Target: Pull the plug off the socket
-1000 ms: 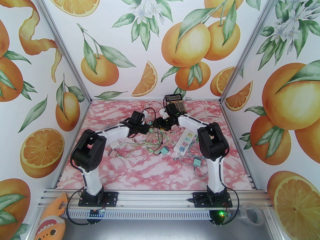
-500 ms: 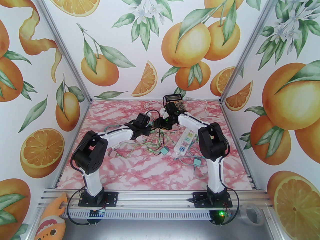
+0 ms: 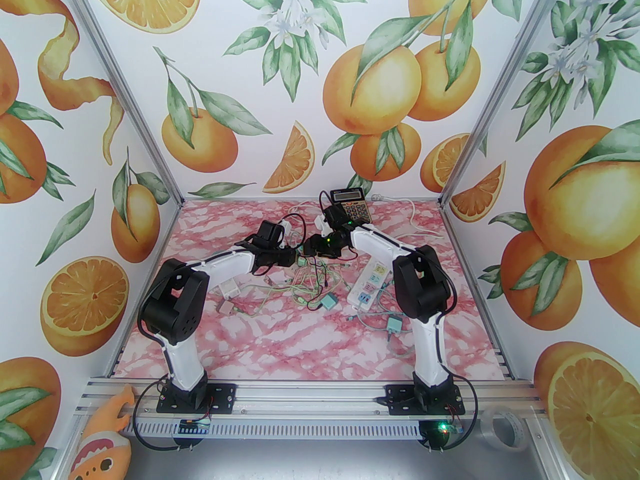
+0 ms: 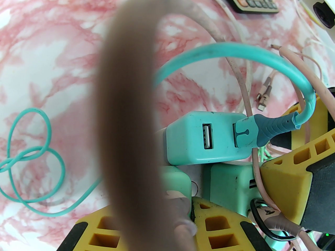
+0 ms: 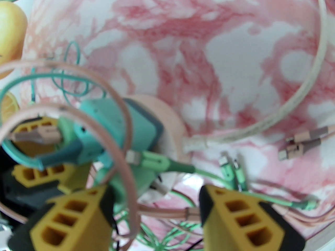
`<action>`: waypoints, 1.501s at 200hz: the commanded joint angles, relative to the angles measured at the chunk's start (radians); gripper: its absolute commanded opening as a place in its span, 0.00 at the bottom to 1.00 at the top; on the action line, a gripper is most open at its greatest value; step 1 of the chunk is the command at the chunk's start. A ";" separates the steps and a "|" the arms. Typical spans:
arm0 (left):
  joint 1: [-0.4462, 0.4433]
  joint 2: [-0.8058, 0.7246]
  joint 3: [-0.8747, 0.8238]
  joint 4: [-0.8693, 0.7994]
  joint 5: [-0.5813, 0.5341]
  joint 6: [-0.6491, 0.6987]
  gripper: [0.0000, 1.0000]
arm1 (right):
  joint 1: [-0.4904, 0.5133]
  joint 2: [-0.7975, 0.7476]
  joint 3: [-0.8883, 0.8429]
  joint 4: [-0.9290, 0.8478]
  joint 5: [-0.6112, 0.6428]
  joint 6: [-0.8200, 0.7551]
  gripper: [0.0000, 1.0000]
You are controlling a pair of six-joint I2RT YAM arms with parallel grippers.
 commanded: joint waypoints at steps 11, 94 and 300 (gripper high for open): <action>-0.043 -0.083 0.033 0.015 -0.039 0.060 0.03 | 0.012 0.089 -0.033 -0.159 0.113 -0.032 0.58; -0.191 -0.096 0.003 -0.003 -0.306 0.189 0.00 | 0.025 0.100 -0.019 -0.178 0.121 -0.031 0.58; -0.192 -0.127 0.005 -0.019 -0.294 0.150 0.00 | 0.025 0.093 -0.019 -0.190 0.132 -0.031 0.58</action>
